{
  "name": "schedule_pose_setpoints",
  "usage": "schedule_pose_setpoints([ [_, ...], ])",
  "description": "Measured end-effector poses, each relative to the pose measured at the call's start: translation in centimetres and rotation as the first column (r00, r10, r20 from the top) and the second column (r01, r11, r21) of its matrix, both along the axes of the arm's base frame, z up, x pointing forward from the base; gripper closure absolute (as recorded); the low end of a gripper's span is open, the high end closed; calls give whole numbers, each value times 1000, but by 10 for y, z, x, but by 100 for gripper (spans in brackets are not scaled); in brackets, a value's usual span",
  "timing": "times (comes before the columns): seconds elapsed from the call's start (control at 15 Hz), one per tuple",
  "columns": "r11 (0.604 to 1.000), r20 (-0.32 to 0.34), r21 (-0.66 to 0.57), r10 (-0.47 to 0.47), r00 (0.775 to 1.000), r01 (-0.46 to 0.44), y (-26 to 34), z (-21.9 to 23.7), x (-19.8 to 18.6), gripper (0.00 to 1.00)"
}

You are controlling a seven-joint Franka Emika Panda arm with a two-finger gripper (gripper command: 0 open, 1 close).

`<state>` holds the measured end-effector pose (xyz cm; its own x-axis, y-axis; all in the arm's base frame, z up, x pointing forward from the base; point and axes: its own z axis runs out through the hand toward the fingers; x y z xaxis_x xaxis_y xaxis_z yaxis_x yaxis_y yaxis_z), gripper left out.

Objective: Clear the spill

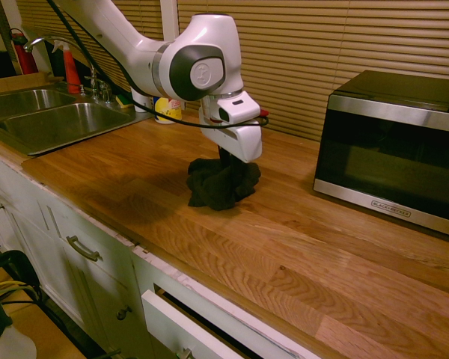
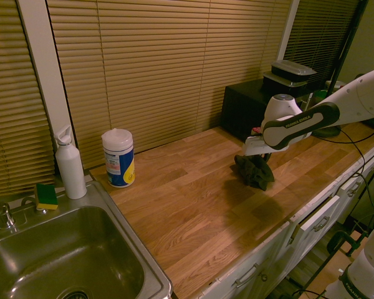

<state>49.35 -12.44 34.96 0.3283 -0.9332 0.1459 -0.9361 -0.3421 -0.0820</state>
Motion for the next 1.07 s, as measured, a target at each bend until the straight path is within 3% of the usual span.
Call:
schedule_pose_setpoints([
  [0.47, 992, 30, 4, 127, 991, -127, 74, 16, 11, 100],
  [1.07, 953, 26, 9, 303, 953, -304, 205, 19, 7, 100],
])
